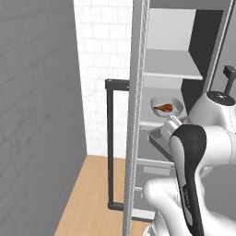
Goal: Take the meat container that has the chicken drumstick and place it on the second highest rack of the freezer. Then take the vegetable container that has the carrot and lime and place it on the highest rack of the freezer.
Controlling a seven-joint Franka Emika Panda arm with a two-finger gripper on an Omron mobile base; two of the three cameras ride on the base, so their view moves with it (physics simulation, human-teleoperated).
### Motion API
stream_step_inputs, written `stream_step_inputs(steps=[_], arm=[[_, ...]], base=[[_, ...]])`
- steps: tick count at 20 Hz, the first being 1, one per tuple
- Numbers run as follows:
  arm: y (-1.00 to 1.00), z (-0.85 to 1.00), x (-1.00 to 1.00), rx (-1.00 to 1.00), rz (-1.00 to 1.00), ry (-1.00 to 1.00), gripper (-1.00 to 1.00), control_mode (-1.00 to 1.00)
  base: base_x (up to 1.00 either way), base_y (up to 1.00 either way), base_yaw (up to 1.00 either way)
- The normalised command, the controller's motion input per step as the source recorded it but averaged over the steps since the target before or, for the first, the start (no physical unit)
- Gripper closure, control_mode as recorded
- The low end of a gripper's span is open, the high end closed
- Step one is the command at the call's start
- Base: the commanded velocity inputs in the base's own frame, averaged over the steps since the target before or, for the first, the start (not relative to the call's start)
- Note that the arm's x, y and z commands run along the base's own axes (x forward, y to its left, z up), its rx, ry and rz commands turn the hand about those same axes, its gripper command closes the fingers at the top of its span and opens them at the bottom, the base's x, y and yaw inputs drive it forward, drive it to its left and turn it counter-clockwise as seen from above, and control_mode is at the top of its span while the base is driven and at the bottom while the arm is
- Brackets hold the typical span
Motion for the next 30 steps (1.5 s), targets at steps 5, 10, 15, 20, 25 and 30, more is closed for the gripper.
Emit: stream_step_inputs(steps=[5, 10, 15, 20, 25, 30], arm=[[0.0, 0.0, 0.0, 0.0, 0.0, 0.0, 1.0, 1.0], [0.0, 0.0, 0.0, 0.0, 0.0, 0.0, 1.0, 1.0], [0.0, 0.0, 0.0, 0.0, 0.0, 0.0, 1.0, 1.0], [0.0, 0.0, 0.0, 0.0, 0.0, 0.0, 1.0, 1.0], [-0.07, 0.3, 0.02, -0.01, 0.05, -0.12, 1.0, -1.0], [-0.19, 0.41, 0.3, -0.07, 0.12, -0.06, 1.0, -1.0]], base=[[0.23, -0.26, 0.0], [0.31, -0.18, 0.0], [0.0, 0.0, 0.0], [0.0, 0.0, 0.0], [0.0, 0.0, 0.0], [0.0, 0.0, 0.0]])
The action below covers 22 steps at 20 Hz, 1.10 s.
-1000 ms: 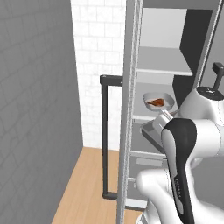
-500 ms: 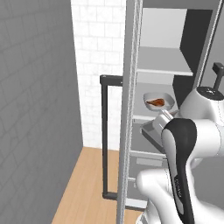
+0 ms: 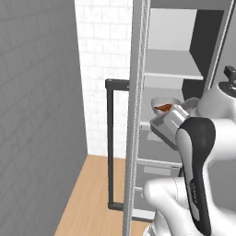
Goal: Take the meat container that has the chicken drumstick and place it on the second highest rack of the freezer. Then take the vegetable container that has the carrot and lime and place it on the highest rack of the freezer.
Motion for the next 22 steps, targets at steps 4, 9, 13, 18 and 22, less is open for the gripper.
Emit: stream_step_inputs(steps=[4, 9, 13, 18, 22], arm=[[-0.38, 0.3, 0.95, -0.09, 0.19, -0.18, 1.0, -1.0], [-0.4, 0.48, 0.8, -0.06, 0.12, -0.16, 1.0, -1.0], [-0.08, 0.39, 0.86, -0.06, 0.01, -0.02, 1.0, -1.0], [-0.3, 0.23, 0.79, 0.0, 0.0, 0.0, 1.0, -1.0], [-0.5, -0.03, 0.88, 0.0, 0.0, -0.02, 1.0, -1.0]], base=[[0.0, 0.0, 0.0], [0.0, 0.0, 0.0], [0.0, 0.0, 0.0], [0.0, 0.0, 0.0], [0.0, 0.0, 0.0]])
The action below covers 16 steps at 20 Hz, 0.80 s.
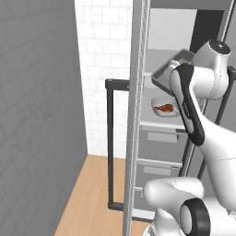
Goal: Take the meat container that has the chicken drumstick and place it on the second highest rack of the freezer. Then take the vegetable container that has the carrot and lime and place it on the highest rack of the freezer.
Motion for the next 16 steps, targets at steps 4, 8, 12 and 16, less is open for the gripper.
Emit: stream_step_inputs(steps=[4, 8, 12, 16], arm=[[-0.5, -0.03, 0.64, 0.0, 0.0, 0.0, 1.0, -1.0], [-0.33, 0.09, 0.45, 0.01, 0.0, -0.1, 1.0, -1.0], [-0.18, 0.0, 0.37, 0.0, 0.0, -0.02, 1.0, -1.0], [-0.21, 0.0, 0.39, 0.0, 0.0, 0.0, 1.0, -1.0]], base=[[0.0, 0.0, 0.0], [0.0, 0.0, 0.0], [0.0, 0.0, 0.0], [0.0, 0.0, 0.0]])
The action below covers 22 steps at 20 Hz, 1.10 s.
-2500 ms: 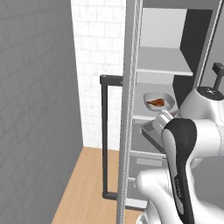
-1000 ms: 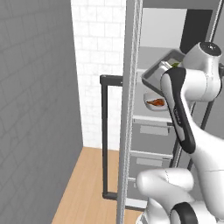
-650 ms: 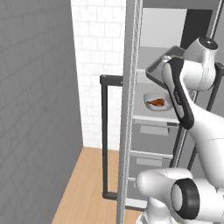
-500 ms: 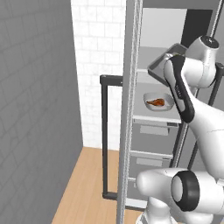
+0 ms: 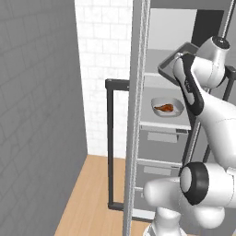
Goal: Take the meat container that has the chicken drumstick and place it on the second highest rack of the freezer. Then take the vegetable container that has the carrot and lime and place it on the highest rack of the freezer.
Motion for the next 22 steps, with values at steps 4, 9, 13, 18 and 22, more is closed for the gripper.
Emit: stream_step_inputs(steps=[4, 9, 13, 18, 22], arm=[[-0.16, 0.0, 0.29, 0.01, 0.0, 0.0, 1.0, -1.0], [-0.09, 0.02, 0.35, 0.04, 0.0, 0.0, 1.0, -1.0], [-0.17, 0.05, 0.6, 0.06, 0.0, 0.06, 1.0, -1.0], [-0.16, 0.0, 0.65, 0.0, 0.01, 0.11, 1.0, -1.0], [-0.19, 0.0, 0.6, 0.0, 0.01, 0.08, 1.0, -1.0]], base=[[0.0, 0.0, 0.0], [0.0, 0.0, 0.0], [0.0, 0.0, 0.0], [0.0, 0.0, 0.0], [0.0, 0.0, 0.0]])
